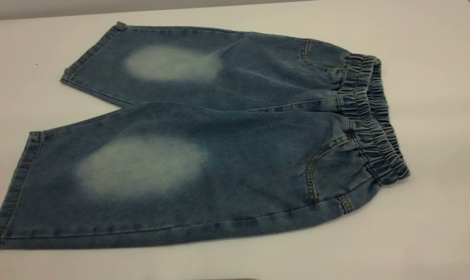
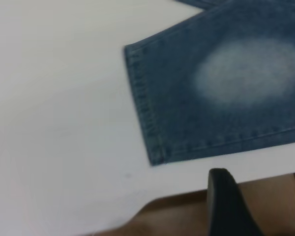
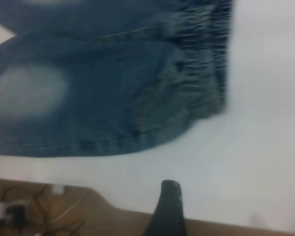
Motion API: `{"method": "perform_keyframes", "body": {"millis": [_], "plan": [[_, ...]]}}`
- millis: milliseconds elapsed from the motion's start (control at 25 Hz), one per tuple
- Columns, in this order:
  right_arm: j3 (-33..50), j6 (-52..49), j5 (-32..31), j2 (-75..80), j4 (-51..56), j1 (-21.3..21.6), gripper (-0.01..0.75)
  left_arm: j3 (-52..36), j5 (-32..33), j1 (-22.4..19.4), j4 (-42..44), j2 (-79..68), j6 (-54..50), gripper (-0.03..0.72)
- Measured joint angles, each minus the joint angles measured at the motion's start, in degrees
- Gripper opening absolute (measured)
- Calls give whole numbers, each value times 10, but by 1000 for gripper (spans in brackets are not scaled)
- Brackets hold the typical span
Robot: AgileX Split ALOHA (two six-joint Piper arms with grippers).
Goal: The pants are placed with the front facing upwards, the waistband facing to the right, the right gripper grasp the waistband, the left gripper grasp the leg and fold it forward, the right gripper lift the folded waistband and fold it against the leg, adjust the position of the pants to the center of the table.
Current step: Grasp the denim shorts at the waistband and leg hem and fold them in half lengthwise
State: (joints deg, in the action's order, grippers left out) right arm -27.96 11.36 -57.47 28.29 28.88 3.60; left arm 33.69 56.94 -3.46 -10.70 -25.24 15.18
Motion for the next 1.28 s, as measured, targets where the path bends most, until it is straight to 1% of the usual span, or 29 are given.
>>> {"method": "perform_keyframes", "body": {"millis": [120, 240, 320, 400, 600, 760, 880, 1000, 1160, 1280], "plan": [[0, 73, 48, 89, 60, 0, 575, 0, -45, 0, -41, -77, 68, 371], [0, 120, 78, 184, 105, 0, 575, 0, -87, 0, -75, -150, 124, 452], [0, 154, 96, 252, 135, 0, 577, 0, -118, 0, -95, -195, 143, 498], [0, 181, 118, 314, 166, 0, 584, 1, -149, 0, -109, -244, 150, 528], [-1, 234, 175, 471, 246, 0, 587, 2, -189, 0, -155, -354, 182, 540], [-8, 311, 196, 586, 336, 0, 587, 4, -210, 2, -192, -417, 216, 540], [-11, 405, 200, 661, 444, 0, 587, 7, -240, 25, -204, -453, 235, 540], [-12, 473, 200, 723, 521, 0, 587, 7, -267, 53, -208, -488, 243, 540], [-16, 543, 200, 787, 595, 0, 587, 13, -295, 85, -210, -534, 244, 540], [-29, 566, 200, 831, 617, 0, 587, 28, -301, 105, -210, -566, 246, 538]]}}
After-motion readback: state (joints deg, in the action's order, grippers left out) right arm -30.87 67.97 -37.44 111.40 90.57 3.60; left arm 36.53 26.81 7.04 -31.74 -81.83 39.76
